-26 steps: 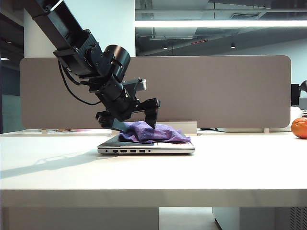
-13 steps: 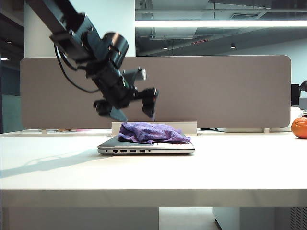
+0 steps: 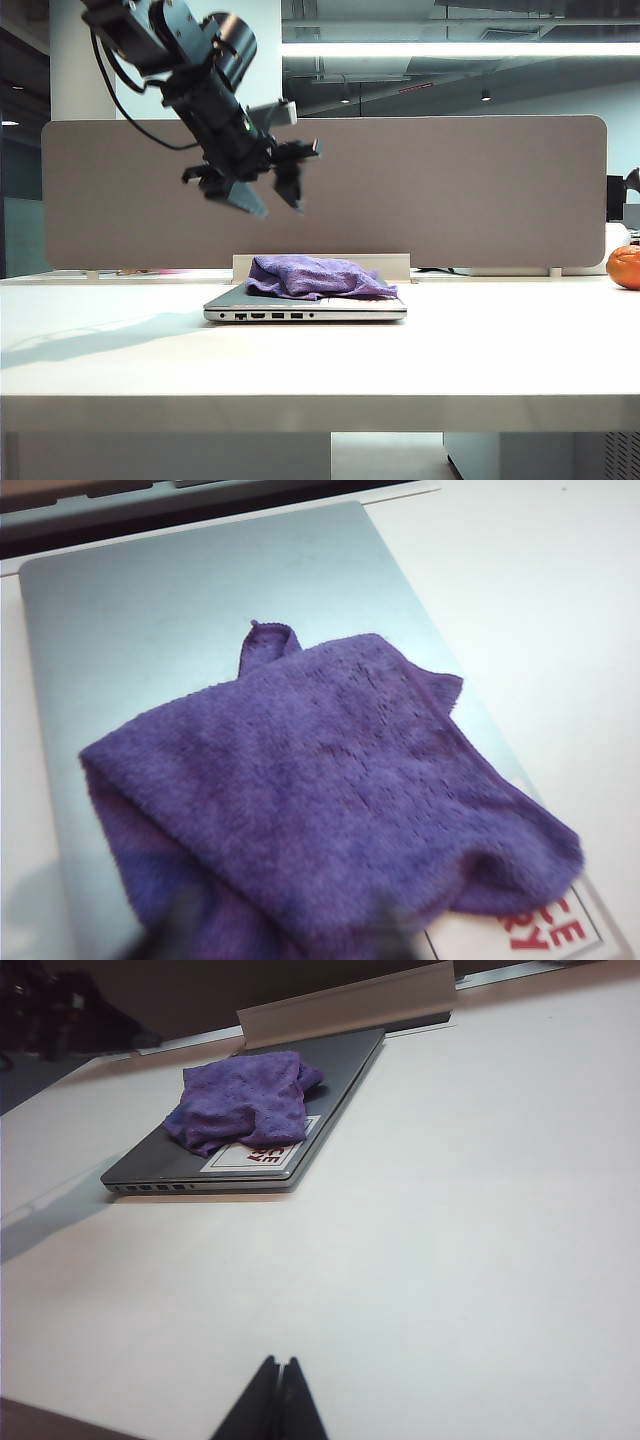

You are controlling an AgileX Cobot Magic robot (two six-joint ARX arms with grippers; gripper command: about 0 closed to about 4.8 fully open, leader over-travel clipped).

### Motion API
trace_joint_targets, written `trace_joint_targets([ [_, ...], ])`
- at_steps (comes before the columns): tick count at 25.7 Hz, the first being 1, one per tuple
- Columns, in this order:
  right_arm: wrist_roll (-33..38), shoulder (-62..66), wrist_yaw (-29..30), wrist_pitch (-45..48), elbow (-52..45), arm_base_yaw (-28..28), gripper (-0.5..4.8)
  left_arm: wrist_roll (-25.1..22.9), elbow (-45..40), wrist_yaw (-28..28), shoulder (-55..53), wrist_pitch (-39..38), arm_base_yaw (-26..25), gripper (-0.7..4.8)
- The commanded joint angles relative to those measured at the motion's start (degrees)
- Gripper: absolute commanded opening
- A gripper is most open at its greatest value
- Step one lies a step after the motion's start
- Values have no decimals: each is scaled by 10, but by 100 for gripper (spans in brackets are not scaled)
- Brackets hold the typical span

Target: Pick up the purple rag and put it over the laptop.

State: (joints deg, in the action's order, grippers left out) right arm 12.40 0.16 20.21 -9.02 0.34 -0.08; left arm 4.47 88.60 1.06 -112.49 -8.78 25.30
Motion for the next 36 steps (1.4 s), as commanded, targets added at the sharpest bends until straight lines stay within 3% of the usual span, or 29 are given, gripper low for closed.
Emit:
trace_joint_targets([
  [1,0,0,4,5,-2,0,22,-9,3,0,30,-41,0,92],
  [5,0,0,5,5,-2,0,22,-52,3,-20,66,-101,0,-6],
  [10,0,0,3,6,-2,0,22,-54,2,-63,94,-142,0,-6],
  [18,0,0,3,7,-2,0,22,-62,-10,-69,157,-176,0,-6],
  [36,0,0,-7,6,-2,0,22,-43,-312,-90,420,-84,0,-6],
])
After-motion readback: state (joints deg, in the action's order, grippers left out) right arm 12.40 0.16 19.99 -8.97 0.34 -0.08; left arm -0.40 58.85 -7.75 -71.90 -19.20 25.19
